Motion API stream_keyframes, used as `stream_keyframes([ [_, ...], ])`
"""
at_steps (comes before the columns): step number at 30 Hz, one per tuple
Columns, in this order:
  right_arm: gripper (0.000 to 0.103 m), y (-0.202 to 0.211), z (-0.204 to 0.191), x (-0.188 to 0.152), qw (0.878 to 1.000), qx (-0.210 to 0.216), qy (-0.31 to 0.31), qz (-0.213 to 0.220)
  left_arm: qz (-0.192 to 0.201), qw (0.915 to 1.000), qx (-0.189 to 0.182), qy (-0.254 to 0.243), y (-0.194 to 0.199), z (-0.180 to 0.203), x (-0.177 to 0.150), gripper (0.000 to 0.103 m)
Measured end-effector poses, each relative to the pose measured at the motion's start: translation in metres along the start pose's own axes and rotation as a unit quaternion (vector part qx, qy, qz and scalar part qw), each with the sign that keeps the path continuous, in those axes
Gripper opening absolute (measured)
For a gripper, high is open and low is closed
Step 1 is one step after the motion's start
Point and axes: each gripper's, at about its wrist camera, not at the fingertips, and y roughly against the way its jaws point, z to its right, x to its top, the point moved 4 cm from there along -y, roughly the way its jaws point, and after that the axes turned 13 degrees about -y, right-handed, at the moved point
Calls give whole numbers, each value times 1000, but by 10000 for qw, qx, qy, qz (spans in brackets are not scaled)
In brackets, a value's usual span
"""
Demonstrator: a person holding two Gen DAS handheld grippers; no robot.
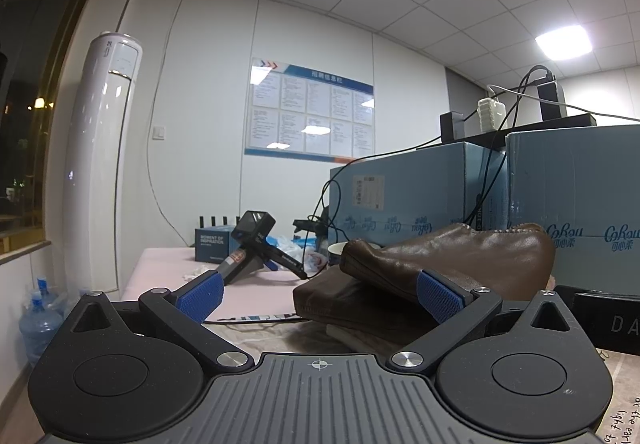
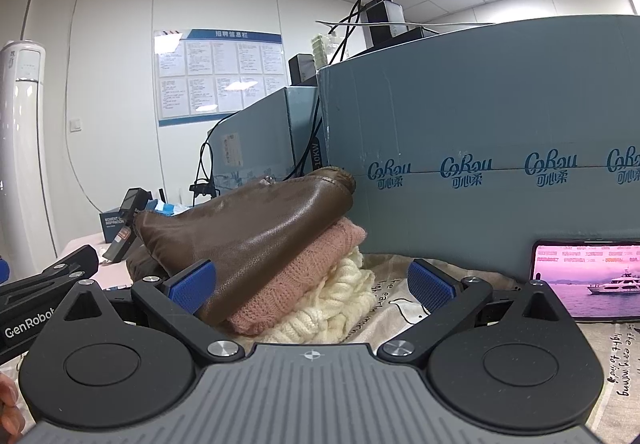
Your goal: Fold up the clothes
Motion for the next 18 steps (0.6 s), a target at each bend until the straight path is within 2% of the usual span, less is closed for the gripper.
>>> stream_keyframes([
  [18, 103, 2, -2, 0, 10000, 14, 26, 44, 6, 10000, 2, -9, -1, 1, 0, 103],
])
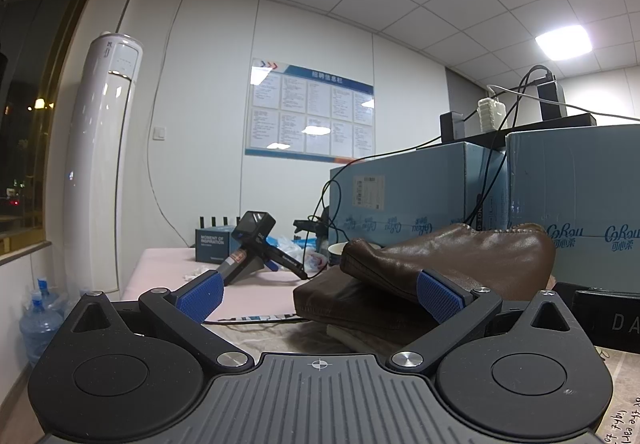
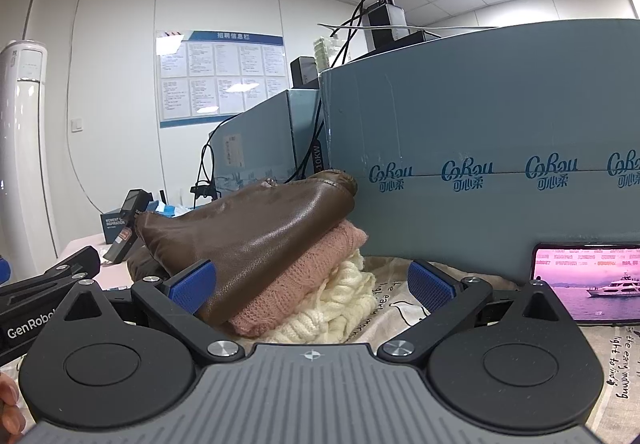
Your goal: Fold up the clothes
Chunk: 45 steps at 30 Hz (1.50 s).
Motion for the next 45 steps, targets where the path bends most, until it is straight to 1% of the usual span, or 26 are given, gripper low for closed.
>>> stream_keyframes([
  [45, 103, 0, -1, -1, 10000, 46, 45, -22, 6, 10000, 1, -64, -1, 3, -1, 103],
])
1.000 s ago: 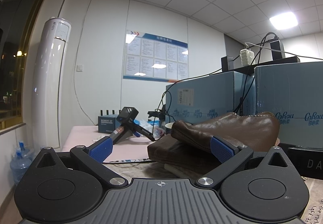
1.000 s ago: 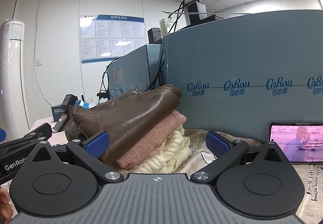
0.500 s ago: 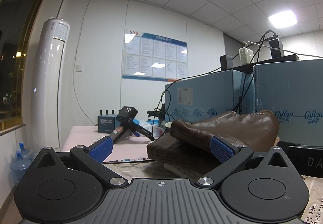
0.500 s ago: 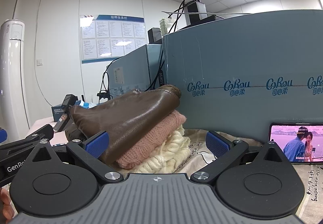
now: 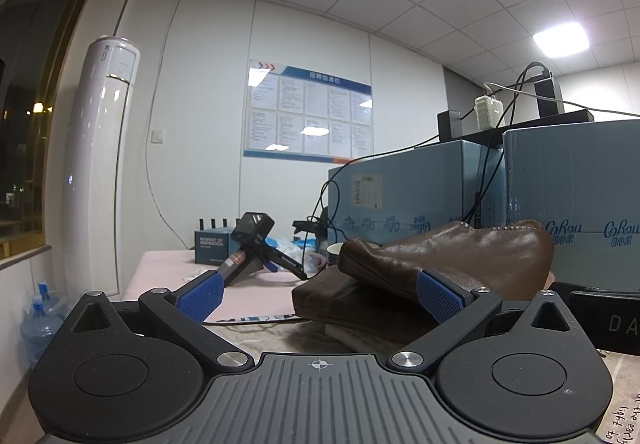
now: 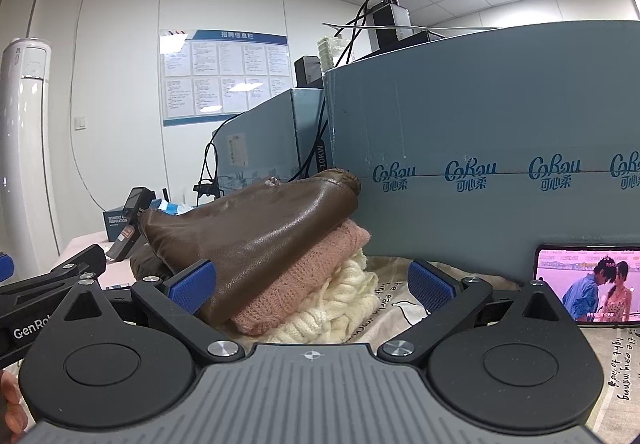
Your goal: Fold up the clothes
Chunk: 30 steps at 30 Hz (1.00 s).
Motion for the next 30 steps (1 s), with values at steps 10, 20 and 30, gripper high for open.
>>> stream_keyframes([
  [10, 103, 1, 0, 1, 10000, 16, 3, 10, 6, 10000, 1, 3, 0, 0, 0, 103],
  [20, 103, 1, -1, 1, 10000, 15, 2, 14, 10, 10000, 16, 12, 1, -1, 0, 103],
  [30, 103, 2, -1, 1, 10000, 24, 0, 27, 11, 10000, 20, 13, 2, -2, 0, 103],
])
